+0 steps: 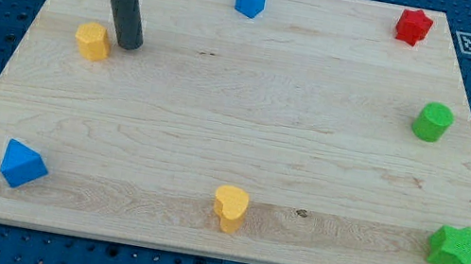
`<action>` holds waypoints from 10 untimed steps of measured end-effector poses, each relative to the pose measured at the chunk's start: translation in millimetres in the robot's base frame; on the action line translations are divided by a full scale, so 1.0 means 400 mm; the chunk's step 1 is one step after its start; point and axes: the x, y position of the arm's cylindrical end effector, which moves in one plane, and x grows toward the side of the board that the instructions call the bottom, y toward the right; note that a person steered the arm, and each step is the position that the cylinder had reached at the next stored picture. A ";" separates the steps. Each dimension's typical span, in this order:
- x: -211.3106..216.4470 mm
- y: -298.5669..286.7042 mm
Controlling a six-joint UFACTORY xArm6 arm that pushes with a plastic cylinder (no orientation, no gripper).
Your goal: Move your arm to the center
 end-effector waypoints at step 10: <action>0.196 0.497</action>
